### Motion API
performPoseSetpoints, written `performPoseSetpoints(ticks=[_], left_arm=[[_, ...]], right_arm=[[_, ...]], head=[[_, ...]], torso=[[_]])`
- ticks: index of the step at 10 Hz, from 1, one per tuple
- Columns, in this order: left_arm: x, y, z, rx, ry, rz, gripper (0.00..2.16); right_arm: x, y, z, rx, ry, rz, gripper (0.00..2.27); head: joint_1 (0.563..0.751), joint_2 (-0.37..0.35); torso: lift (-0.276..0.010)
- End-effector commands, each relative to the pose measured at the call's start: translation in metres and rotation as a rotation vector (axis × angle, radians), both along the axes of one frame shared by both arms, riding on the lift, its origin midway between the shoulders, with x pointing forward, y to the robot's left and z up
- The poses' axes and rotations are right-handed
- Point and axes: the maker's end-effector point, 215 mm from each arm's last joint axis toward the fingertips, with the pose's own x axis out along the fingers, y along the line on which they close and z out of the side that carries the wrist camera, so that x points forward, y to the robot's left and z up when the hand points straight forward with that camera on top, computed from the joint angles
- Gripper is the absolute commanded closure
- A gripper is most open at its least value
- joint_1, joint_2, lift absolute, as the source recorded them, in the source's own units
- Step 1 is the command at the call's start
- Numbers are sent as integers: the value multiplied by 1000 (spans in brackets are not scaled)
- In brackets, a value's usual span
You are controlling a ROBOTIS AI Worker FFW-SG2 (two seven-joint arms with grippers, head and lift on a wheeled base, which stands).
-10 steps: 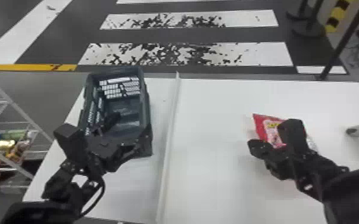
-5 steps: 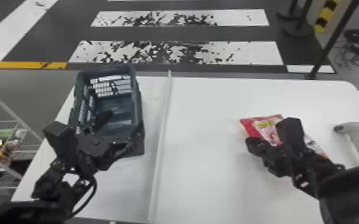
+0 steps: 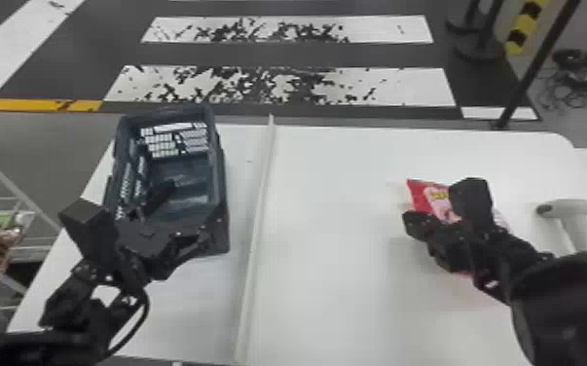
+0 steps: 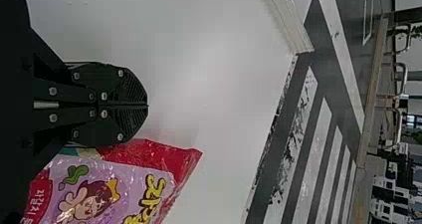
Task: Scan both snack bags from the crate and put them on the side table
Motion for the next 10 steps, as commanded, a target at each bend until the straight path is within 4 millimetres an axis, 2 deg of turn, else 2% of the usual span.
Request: performPoseSetpoints(ticks=[1, 2, 3, 4, 5, 6, 8, 10], left_arm=[[0, 0, 0, 1, 0, 0, 87], [0, -2, 0, -1, 1, -2, 87], [0, -2, 0, -1, 1, -2, 87], [0, -1, 0, 1, 0, -1, 87], [0, -2, 0, 0, 1, -3, 87], [1, -2, 0, -1, -1, -4, 87], [3, -4, 1, -2, -2, -6, 87], [0, -3, -2, 0, 4, -8, 87]], right_arm=[[-2, -2, 9, 50, -12, -12, 2253], [-8, -1, 35, 107, -46, -21, 2253], [-12, -10, 72, 185, -97, -49, 2253], [-16, -28, 94, 204, -120, -85, 2253], [-21, -48, 93, 191, -109, -122, 2253], [-28, -60, 84, 184, -89, -143, 2253], [-45, -61, 65, 172, -52, -136, 2253], [-62, -70, 34, 131, 13, -149, 2253]], head=[[695, 39], [695, 36], [695, 37], [695, 33], [695, 21], [695, -5], [695, -33], [695, -43]], torso=[[-87], [-87], [-87], [-87], [-87], [-87], [-87], [-87]])
